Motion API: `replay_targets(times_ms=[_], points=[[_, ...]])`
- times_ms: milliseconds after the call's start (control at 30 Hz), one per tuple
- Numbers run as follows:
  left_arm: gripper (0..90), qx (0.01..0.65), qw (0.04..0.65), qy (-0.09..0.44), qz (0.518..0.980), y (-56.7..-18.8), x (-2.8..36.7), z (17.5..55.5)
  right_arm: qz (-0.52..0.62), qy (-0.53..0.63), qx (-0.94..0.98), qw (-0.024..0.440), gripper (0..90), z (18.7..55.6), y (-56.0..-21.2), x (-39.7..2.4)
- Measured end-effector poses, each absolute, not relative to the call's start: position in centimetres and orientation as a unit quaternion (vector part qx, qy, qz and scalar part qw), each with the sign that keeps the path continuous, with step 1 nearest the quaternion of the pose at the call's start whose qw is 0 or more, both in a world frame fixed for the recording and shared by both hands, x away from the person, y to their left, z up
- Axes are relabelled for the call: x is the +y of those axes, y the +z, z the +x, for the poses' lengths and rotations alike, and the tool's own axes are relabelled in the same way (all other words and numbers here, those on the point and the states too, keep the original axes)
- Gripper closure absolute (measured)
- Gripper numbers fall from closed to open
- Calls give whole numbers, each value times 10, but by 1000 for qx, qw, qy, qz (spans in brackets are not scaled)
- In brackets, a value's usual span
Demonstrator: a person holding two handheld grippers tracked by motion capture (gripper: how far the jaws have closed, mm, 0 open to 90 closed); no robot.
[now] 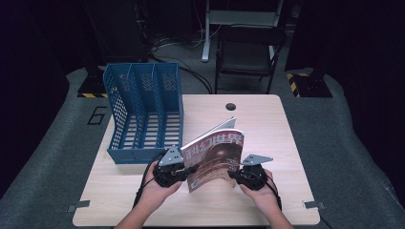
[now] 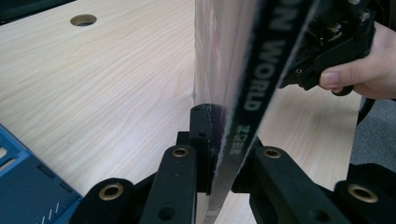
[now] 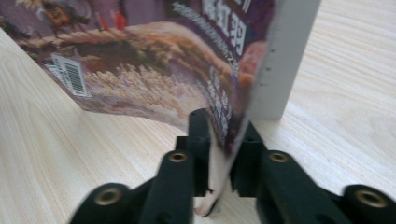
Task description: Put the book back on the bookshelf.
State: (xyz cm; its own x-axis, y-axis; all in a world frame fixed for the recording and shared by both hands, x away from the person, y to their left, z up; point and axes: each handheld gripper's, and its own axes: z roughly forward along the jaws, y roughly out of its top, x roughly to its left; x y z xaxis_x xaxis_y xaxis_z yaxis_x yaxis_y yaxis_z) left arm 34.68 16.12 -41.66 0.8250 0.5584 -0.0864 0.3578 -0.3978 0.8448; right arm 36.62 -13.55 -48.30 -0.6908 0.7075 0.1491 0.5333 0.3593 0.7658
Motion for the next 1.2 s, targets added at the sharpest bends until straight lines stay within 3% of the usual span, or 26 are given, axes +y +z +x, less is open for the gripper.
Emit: replay_targets(times_ms=[167, 300, 533, 1067, 1200], points=[[823, 273, 472, 97, 832, -416, 159, 344, 391, 434, 806, 100, 635, 367, -482, -144], [815, 274, 473, 93, 832, -415, 158, 343, 395, 452, 793, 102, 597, 364, -475, -150], [803, 276, 476, 86, 831, -415, 159, 344, 401, 463, 784, 101, 594, 362, -472, -156], [670, 295, 492, 72, 816, -394, 165, 348, 399, 465, 784, 102, 579, 360, -474, -157], [563, 295, 492, 57, 817, -386, 166, 348, 400, 461, 786, 96, 577, 361, -475, -157]])
